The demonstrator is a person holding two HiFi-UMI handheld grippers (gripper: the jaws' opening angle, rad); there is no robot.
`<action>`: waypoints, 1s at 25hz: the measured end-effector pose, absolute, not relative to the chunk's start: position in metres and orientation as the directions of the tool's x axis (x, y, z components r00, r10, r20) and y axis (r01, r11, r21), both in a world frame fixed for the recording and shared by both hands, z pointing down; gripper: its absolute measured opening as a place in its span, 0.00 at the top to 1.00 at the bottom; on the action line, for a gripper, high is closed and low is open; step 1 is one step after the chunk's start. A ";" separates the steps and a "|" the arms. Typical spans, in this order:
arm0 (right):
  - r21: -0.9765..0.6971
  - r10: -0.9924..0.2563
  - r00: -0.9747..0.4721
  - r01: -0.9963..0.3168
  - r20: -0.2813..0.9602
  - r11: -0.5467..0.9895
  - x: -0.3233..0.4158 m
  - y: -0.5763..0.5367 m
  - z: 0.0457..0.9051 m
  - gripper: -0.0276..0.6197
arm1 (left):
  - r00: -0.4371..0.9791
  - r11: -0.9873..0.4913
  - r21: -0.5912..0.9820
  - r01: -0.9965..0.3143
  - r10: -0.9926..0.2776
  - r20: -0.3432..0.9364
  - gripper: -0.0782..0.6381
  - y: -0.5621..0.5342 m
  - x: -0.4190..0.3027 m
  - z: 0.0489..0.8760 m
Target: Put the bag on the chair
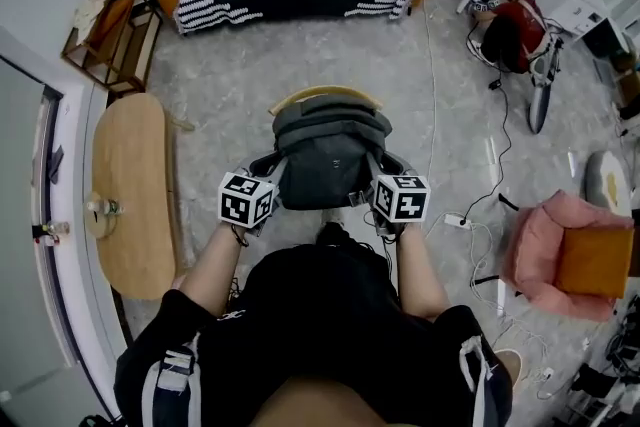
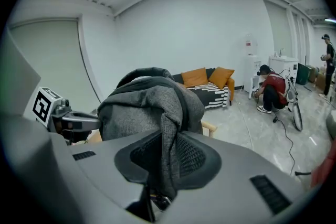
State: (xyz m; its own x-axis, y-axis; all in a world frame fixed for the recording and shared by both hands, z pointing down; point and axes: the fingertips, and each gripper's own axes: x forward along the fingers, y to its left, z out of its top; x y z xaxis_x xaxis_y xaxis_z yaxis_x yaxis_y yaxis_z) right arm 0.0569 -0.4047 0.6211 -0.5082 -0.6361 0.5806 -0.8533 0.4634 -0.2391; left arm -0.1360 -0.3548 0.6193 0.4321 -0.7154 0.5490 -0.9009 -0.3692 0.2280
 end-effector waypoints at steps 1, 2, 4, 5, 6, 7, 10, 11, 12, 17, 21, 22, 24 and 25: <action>-0.242 -0.622 -0.513 -0.849 0.591 0.471 0.058 -0.413 0.629 0.82 | 0.423 -0.357 0.229 -0.905 -0.710 0.563 0.81 -0.361 -0.134 0.627; -0.245 -0.608 -0.518 -0.844 0.601 0.477 0.059 -0.421 0.637 0.82 | 0.414 -0.344 0.232 -0.910 -0.705 0.577 0.81 -0.367 -0.133 0.636; -0.254 -0.578 -0.527 -0.835 0.623 0.489 0.060 -0.437 0.654 0.82 | 0.394 -0.311 0.244 -0.919 -0.692 0.605 0.81 -0.379 -0.132 0.652; -0.260 -0.561 -0.532 -0.830 0.633 0.493 0.061 -0.445 0.661 0.82 | 0.385 -0.293 0.251 -0.923 -0.684 0.619 0.81 -0.385 -0.131 0.661; -0.268 -0.545 -0.537 -0.826 0.645 0.497 0.061 -0.453 0.669 0.82 | 0.377 -0.277 0.256 -0.926 -0.675 0.634 0.81 -0.391 -0.130 0.668; -0.274 -0.528 -0.539 -0.822 0.656 0.498 0.063 -0.460 0.677 0.82 | 0.370 -0.266 0.257 -0.929 -0.666 0.648 0.81 -0.397 -0.128 0.676; -0.287 -0.485 -0.538 -0.818 0.690 0.498 0.069 -0.482 0.701 0.82 | 0.357 -0.247 0.258 -0.934 -0.641 0.679 0.81 -0.413 -0.121 0.698; -0.289 -0.472 -0.536 -0.817 0.700 0.499 0.069 -0.487 0.709 0.82 | 0.353 -0.240 0.260 -0.935 -0.633 0.689 0.81 -0.417 -0.120 0.705; -0.290 -0.459 -0.533 -0.816 0.711 0.500 0.069 -0.492 0.717 0.82 | 0.349 -0.231 0.262 -0.937 -0.625 0.698 0.81 -0.421 -0.120 0.713; -0.287 -0.401 -0.514 -0.815 0.758 0.503 0.064 -0.510 0.755 0.81 | 0.330 -0.183 0.276 -0.944 -0.578 0.746 0.81 -0.438 -0.126 0.752; -0.302 -0.392 -0.524 -0.810 0.756 0.502 0.058 -0.534 0.770 0.81 | 0.333 -0.156 0.300 -0.941 -0.586 0.739 0.81 -0.464 -0.135 0.766; -0.303 -0.394 -0.527 -0.809 0.754 0.503 0.057 -0.542 0.771 0.81 | 0.334 -0.153 0.304 -0.940 -0.588 0.737 0.81 -0.473 -0.136 0.767; -0.300 -0.397 -0.529 -0.807 0.750 0.509 0.054 -0.557 0.775 0.81 | 0.332 -0.142 0.310 -0.940 -0.585 0.740 0.81 -0.488 -0.140 0.771; -0.298 -0.397 -0.528 -0.807 0.751 0.510 0.051 -0.563 0.777 0.81 | 0.330 -0.132 0.314 -0.940 -0.582 0.743 0.80 -0.494 -0.143 0.774</action>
State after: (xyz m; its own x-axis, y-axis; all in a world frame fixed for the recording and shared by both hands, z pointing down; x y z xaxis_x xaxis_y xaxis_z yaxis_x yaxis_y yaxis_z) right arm 0.0511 -0.5631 0.7769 -0.5282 -0.3965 0.7508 -0.8067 0.5103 -0.2980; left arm -0.1426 -0.4943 0.7738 0.3300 -0.5822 0.7431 -0.9401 -0.1315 0.3145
